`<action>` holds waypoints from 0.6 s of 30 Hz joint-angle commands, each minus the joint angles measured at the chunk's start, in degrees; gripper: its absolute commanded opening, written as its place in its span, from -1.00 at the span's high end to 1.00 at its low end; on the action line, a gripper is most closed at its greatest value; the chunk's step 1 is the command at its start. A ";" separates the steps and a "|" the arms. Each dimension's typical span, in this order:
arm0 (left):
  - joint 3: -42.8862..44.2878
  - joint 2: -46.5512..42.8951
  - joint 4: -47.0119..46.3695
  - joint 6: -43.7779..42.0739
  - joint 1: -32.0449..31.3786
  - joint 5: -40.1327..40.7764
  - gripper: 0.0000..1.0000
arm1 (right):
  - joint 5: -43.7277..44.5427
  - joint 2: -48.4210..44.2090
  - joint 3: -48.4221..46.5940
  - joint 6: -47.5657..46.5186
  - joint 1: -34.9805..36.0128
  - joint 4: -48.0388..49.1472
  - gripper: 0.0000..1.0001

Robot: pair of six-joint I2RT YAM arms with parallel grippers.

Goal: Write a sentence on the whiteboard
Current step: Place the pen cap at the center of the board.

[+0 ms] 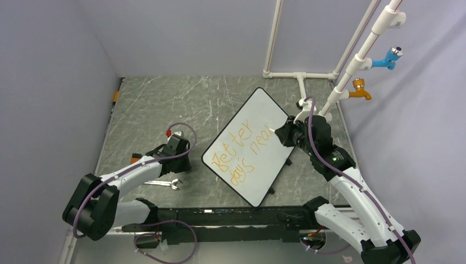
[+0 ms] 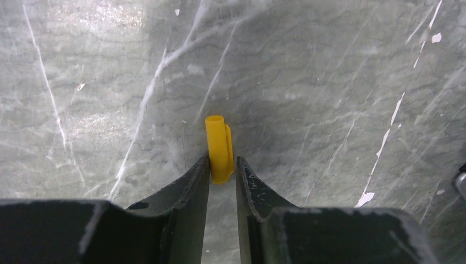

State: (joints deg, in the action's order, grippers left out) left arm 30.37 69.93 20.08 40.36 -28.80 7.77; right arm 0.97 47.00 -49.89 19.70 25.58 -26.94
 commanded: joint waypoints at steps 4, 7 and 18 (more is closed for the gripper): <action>-2.06 3.52 -4.91 1.07 0.15 -1.05 0.57 | -0.01 0.02 -1.44 -0.28 -0.01 1.63 1.00; -2.32 3.10 -5.44 0.50 0.18 -1.17 0.71 | 0.04 0.03 -1.36 -0.32 -0.04 1.63 1.00; 3.30 -7.65 3.05 -9.50 0.17 -4.44 1.00 | -5.88 0.09 -3.63 -0.12 -0.04 2.05 1.00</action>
State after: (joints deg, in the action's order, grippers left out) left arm 29.58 66.78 18.35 36.86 -28.69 5.76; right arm -0.64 47.24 -49.89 19.68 25.58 -26.94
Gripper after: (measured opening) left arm 0.029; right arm 0.122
